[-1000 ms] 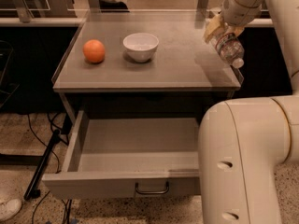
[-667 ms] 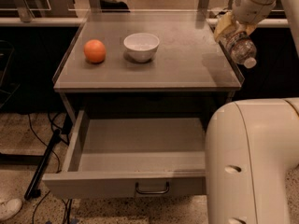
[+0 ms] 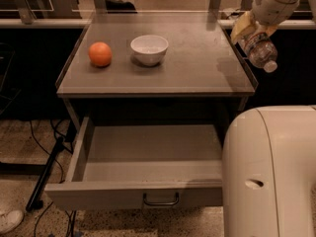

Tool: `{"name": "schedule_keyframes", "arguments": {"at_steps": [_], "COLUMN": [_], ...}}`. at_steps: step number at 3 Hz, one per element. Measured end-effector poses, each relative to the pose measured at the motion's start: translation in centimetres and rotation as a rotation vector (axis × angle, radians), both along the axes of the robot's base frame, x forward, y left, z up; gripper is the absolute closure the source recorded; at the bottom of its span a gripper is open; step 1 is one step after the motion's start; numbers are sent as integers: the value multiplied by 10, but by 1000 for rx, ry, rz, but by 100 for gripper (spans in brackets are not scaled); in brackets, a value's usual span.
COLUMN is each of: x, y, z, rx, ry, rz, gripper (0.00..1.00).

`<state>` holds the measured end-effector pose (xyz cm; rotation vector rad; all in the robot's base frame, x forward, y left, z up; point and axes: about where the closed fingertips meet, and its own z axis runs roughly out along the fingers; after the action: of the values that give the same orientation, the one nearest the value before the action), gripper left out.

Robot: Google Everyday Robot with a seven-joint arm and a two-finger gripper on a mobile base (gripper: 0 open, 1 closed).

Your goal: Place water bottle into top drawer

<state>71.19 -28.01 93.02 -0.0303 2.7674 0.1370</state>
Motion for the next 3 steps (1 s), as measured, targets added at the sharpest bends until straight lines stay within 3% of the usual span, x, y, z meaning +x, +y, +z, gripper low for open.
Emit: {"name": "schedule_keyframes", "arguments": {"at_steps": [1, 3], "x": [-35, -26], "y": [-21, -19], "z": [19, 13], "rx": [-11, -7], "ry": [0, -1], "rz": [-27, -32], "gripper": [100, 100]}}
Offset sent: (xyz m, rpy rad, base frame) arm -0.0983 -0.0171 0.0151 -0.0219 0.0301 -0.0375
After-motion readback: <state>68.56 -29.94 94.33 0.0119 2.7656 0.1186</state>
